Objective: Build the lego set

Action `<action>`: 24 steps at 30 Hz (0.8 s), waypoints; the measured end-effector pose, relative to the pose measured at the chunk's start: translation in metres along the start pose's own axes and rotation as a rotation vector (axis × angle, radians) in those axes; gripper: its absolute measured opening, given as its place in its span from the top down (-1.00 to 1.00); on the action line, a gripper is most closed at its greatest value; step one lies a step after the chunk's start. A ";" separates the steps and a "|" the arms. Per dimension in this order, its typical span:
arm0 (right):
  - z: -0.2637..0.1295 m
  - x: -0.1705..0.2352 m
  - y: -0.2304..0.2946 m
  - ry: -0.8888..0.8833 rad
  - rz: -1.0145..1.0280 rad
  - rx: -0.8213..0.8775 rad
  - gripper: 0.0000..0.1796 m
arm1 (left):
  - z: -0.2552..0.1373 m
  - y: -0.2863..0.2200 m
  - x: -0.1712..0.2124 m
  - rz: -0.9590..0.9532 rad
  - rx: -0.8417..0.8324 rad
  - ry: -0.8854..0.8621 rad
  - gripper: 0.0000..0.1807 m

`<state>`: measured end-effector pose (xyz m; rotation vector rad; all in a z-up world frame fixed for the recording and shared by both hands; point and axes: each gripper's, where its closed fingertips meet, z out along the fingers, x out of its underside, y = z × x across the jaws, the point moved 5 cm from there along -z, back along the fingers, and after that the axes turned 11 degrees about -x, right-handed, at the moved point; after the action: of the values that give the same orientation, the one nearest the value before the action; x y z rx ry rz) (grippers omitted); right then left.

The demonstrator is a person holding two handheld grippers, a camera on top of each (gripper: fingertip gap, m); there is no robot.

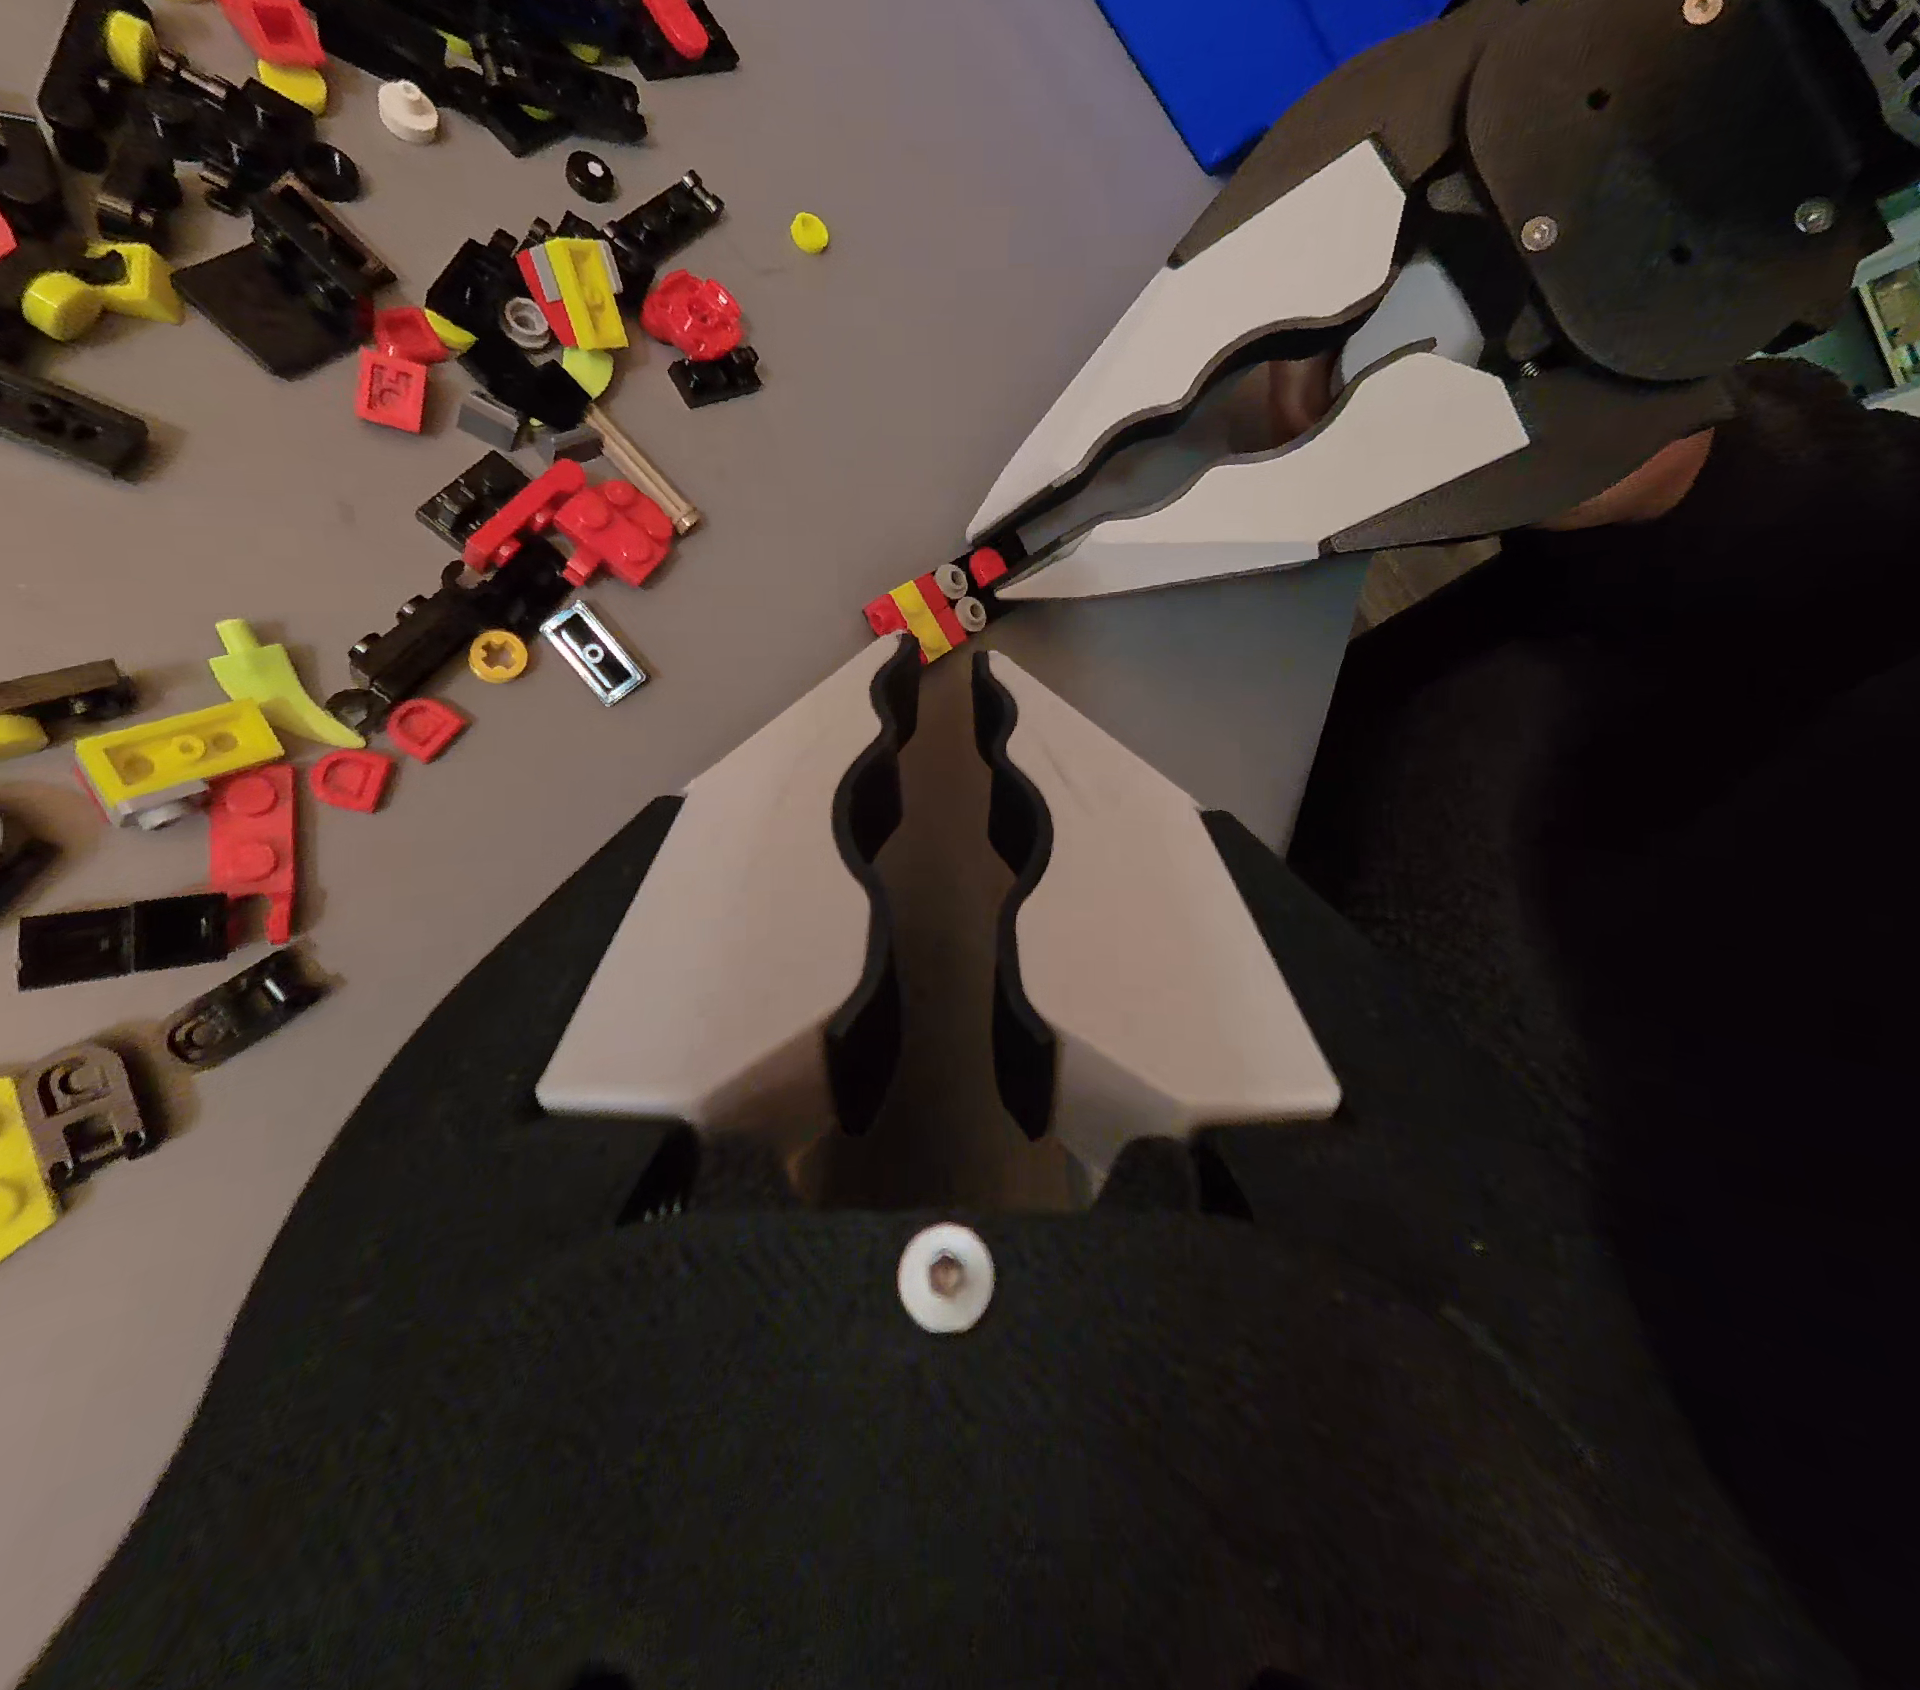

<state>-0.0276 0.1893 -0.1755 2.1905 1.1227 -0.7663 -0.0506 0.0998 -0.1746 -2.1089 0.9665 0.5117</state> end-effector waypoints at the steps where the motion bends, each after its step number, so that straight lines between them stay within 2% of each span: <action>1: 0.000 0.000 0.000 0.000 -0.002 0.002 0.93 | 0.000 0.000 0.000 -0.002 0.002 0.002 0.91; 24: 0.002 0.000 -0.001 0.007 -0.027 0.002 0.88 | 0.001 -0.001 0.000 -0.010 0.016 0.005 0.90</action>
<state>-0.0292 0.1888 -0.1769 2.1855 1.1574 -0.7718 -0.0500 0.1006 -0.1750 -2.1002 0.9587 0.4922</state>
